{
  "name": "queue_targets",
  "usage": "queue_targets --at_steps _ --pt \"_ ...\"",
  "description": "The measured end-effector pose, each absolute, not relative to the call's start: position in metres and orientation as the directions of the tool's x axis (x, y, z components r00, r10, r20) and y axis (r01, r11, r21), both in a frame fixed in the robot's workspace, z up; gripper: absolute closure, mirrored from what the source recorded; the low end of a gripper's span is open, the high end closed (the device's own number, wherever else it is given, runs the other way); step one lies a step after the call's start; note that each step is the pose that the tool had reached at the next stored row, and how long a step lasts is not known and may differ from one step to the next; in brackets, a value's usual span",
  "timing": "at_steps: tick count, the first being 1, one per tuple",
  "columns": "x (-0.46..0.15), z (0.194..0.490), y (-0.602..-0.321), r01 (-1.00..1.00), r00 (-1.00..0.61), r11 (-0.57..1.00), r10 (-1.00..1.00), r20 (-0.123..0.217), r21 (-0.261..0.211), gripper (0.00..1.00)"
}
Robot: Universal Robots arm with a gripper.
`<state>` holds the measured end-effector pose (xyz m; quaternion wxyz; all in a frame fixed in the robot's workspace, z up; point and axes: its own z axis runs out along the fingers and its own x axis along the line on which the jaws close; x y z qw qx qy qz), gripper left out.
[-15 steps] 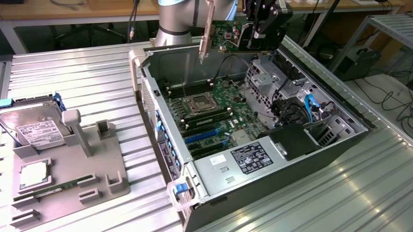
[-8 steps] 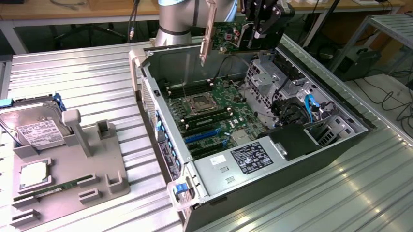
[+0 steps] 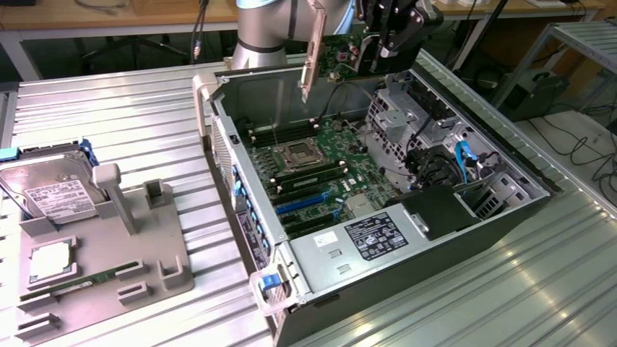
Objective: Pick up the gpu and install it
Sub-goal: 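Insert the gpu into the slot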
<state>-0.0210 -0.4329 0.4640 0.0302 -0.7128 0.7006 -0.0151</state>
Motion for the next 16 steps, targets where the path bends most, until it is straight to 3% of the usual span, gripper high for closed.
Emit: queue_targets --at_steps 7,16 --pt "-0.021 0.463 -0.433 -0.99 0.124 -0.122 -0.992 -0.021 -0.064 0.72" --pt "-0.021 0.43 -0.433 -0.991 0.121 -0.119 -0.992 -0.021 -0.064 0.72"
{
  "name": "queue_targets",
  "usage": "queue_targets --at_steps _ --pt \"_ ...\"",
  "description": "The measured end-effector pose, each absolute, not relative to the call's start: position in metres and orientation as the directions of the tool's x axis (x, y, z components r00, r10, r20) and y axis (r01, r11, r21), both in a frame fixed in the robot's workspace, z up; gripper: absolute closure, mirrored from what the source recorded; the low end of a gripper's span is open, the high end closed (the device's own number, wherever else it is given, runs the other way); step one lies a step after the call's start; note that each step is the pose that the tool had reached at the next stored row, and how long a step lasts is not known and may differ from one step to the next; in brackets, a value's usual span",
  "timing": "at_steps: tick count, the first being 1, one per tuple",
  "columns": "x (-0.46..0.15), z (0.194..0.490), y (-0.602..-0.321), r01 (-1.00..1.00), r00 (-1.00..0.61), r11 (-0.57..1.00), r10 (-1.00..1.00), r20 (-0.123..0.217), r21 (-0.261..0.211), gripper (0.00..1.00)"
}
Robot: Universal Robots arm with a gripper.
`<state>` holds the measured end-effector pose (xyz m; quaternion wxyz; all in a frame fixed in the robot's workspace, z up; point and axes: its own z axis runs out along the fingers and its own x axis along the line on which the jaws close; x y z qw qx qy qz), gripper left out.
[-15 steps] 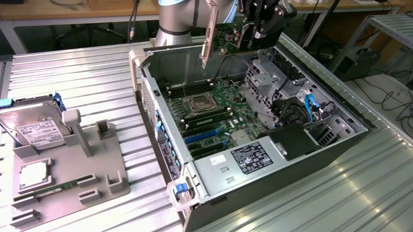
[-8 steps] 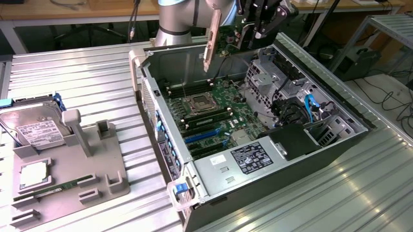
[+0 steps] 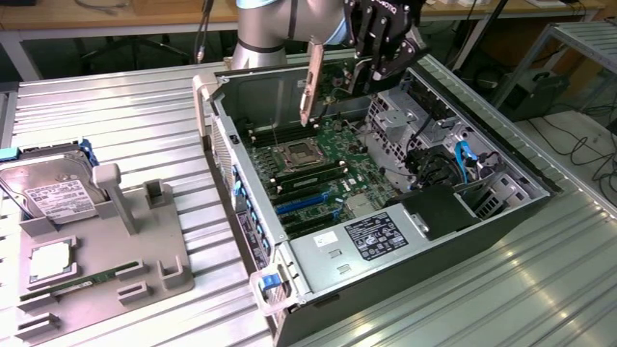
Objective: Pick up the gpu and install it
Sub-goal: 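Insert the gpu into the slot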
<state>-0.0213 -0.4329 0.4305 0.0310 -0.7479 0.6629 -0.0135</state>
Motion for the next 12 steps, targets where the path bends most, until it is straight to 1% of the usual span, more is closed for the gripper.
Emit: queue_targets --at_steps 5,12 --pt "-0.021 0.417 -0.433 -0.991 0.121 -0.119 -0.992 -0.021 -0.064 0.72" --pt "-0.021 0.411 -0.433 -0.991 0.121 -0.119 -0.992 -0.021 -0.064 0.72"
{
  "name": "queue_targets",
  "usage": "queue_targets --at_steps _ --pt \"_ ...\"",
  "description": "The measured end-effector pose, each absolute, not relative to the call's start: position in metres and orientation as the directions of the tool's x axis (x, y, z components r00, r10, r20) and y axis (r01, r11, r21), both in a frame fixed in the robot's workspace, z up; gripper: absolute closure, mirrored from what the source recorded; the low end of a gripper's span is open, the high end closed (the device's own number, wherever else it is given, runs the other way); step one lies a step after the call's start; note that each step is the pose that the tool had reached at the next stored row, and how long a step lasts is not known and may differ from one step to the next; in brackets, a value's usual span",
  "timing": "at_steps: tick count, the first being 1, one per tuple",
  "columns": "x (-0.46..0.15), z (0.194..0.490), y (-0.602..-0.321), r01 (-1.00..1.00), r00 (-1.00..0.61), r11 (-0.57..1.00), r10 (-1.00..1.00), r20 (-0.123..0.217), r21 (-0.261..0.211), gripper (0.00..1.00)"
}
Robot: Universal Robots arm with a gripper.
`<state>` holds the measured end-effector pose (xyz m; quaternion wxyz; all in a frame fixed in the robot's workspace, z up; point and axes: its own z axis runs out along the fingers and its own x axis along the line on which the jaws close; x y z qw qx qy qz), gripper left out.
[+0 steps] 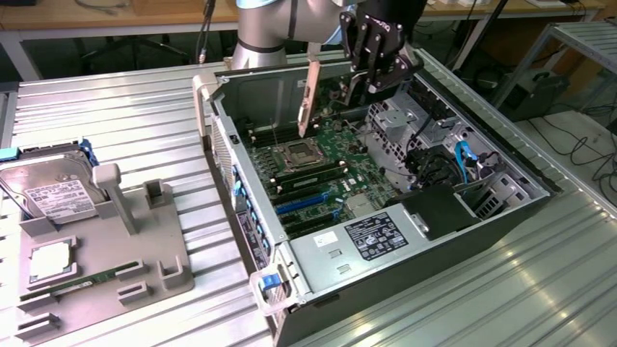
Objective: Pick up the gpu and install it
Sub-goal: 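Insert the gpu into the slot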
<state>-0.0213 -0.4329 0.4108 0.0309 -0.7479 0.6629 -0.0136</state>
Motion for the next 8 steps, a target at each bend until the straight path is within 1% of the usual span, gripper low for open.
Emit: queue_targets --at_steps 8 --pt "-0.0213 0.4063 -0.4329 -0.991 0.121 -0.119 -0.992 -0.021 -0.064 0.72"
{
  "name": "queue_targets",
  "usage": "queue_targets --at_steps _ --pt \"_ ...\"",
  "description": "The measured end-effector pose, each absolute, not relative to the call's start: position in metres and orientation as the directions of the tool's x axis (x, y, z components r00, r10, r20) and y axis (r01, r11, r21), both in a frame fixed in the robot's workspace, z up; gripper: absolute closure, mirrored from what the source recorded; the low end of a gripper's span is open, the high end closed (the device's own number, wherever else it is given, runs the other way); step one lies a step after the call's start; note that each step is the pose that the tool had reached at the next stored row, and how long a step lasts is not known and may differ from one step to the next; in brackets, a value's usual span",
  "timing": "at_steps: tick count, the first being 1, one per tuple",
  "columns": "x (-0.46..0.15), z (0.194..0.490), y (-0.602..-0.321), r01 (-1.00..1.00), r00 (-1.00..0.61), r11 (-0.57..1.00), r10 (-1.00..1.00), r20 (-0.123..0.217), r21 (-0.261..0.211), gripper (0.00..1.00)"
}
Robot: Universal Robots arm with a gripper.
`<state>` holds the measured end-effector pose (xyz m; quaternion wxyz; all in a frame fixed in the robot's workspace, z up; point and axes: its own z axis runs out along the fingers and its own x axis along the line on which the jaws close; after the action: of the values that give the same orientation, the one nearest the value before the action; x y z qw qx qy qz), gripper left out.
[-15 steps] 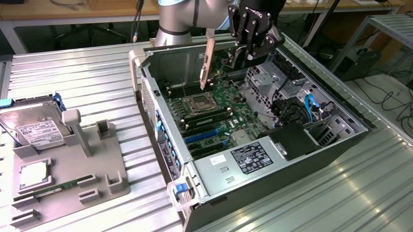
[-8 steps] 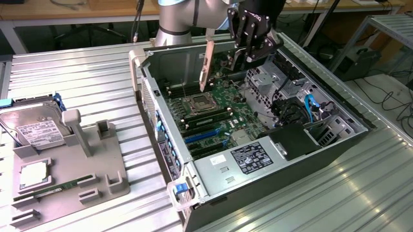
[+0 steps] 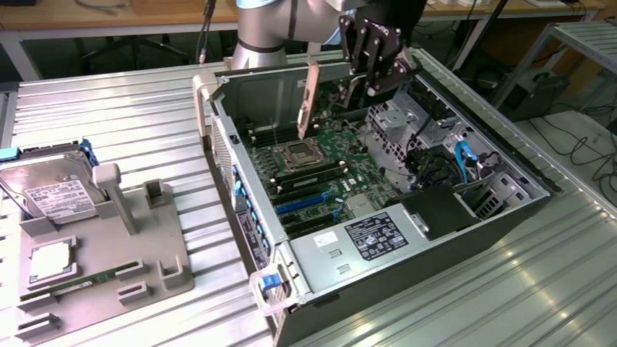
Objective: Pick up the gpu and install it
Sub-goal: 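Insert the gpu into the slot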
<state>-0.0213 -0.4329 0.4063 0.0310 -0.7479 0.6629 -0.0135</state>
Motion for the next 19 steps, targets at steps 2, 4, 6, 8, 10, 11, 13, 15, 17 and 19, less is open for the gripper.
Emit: queue_targets --at_steps 2,4,6,8,10,11,13,15,17,19 --pt "-0.021 0.404 -0.433 -0.991 0.12 -0.119 -0.993 -0.021 -0.064 0.72" --pt "-0.022 0.401 -0.433 -0.991 0.115 -0.113 -0.993 -0.021 -0.064 0.72" --pt "-0.022 0.398 -0.433 -0.993 0.105 -0.104 -0.994 -0.021 -0.064 0.72" --pt "-0.022 0.395 -0.433 -0.993 0.102 -0.101 -0.995 -0.021 -0.064 0.72" --pt "-0.022 0.392 -0.433 -0.993 0.102 -0.1 -0.995 -0.021 -0.064 0.72" --pt "-0.022 0.392 -0.433 -0.993 0.101 -0.1 -0.995 -0.021 -0.064 0.72" --pt "-0.022 0.39 -0.433 -0.993 0.101 -0.1 -0.995 -0.021 -0.064 0.72" --pt "-0.022 0.39 -0.433 -0.993 0.101 -0.1 -0.995 -0.02 -0.064 0.72" --pt "-0.022 0.389 -0.433 -0.993 0.101 -0.1 -0.995 -0.02 -0.064 0.72" --pt "-0.022 0.387 -0.433 -0.993 0.101 -0.1 -0.995 -0.019 -0.064 0.72"
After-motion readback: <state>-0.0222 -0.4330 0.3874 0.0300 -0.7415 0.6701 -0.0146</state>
